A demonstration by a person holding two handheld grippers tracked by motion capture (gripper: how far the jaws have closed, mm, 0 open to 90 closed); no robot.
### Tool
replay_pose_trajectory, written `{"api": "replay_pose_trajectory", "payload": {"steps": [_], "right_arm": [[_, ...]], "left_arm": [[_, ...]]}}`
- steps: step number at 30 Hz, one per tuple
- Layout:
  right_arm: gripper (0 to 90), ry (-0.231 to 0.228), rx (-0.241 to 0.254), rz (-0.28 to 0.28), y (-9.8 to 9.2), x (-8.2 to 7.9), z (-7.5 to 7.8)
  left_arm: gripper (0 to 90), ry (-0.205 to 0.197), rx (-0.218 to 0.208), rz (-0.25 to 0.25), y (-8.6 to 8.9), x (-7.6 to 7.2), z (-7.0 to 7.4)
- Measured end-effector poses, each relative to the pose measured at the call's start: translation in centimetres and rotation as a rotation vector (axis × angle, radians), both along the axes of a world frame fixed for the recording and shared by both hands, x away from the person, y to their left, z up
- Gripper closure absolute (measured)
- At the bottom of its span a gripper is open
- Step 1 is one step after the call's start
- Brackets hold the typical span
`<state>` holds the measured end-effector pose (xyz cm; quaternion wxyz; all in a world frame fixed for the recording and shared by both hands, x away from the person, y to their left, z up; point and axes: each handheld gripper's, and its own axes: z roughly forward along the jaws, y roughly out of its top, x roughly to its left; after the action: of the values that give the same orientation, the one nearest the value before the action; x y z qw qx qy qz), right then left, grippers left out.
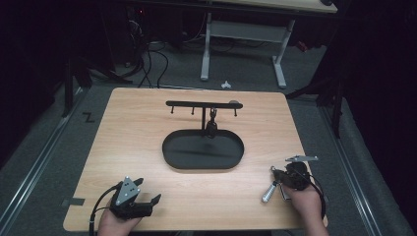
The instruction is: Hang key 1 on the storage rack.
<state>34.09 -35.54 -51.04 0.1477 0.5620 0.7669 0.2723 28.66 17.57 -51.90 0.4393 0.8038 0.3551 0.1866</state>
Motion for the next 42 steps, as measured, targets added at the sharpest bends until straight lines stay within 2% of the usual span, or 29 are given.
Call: {"api": "replay_pose_trajectory", "payload": {"steps": [5, 10, 20, 23, 24, 26, 30, 32, 35, 36, 42], "right_arm": [[86.1, -0.001, -0.024, 0.007, 0.3, -0.1, 0.1], [86.1, -0.015, -0.02, 0.027, 0.6, -0.3, 0.8], [86.2, -0.028, -0.039, 0.127, 3.1, -1.1, 2.1], [86.1, 0.011, -0.032, 0.148, 3.7, -1.2, 2.2], [86.2, 0.026, -0.043, 0.152, 4.0, -1.1, 2.2], [86.1, 0.073, -0.067, 0.162, 4.3, -1.1, 2.3], [86.1, 0.158, -0.07, 0.168, 4.4, -0.8, 3.1], [86.1, 0.198, -0.087, 0.169, 4.5, -0.7, 3.5], [86.1, 0.229, -0.12, 0.166, 4.6, -0.7, 4.1], [86.1, 0.237, -0.111, 0.166, 4.7, -0.7, 4.3], [86.1, 0.266, -0.139, 0.185, 5.5, -0.8, 5.8]], "left_arm": [[16.7, -0.002, -0.005, 0.001, 0.1, 0.0, 0.1], [16.7, -0.004, 0.001, 0.004, 0.1, 0.0, 0.1], [16.8, -0.012, -0.008, -0.01, -0.3, -0.1, 0.3], [16.8, -0.014, -0.013, -0.018, -0.4, 0.0, 0.3], [16.8, -0.014, -0.014, -0.02, -0.5, 0.0, 0.3], [16.8, -0.015, -0.015, -0.028, -0.6, 0.1, 0.4], [16.9, -0.016, -0.016, -0.042, -0.8, 0.1, 0.4], [17.0, -0.019, -0.017, -0.047, -0.8, 0.1, 0.4], [17.0, -0.021, -0.022, -0.048, -0.8, 0.2, 0.4], [17.0, -0.019, -0.025, -0.049, -0.8, 0.2, 0.4], [17.1, -0.017, -0.023, -0.053, -0.9, 0.2, 0.4]]}}
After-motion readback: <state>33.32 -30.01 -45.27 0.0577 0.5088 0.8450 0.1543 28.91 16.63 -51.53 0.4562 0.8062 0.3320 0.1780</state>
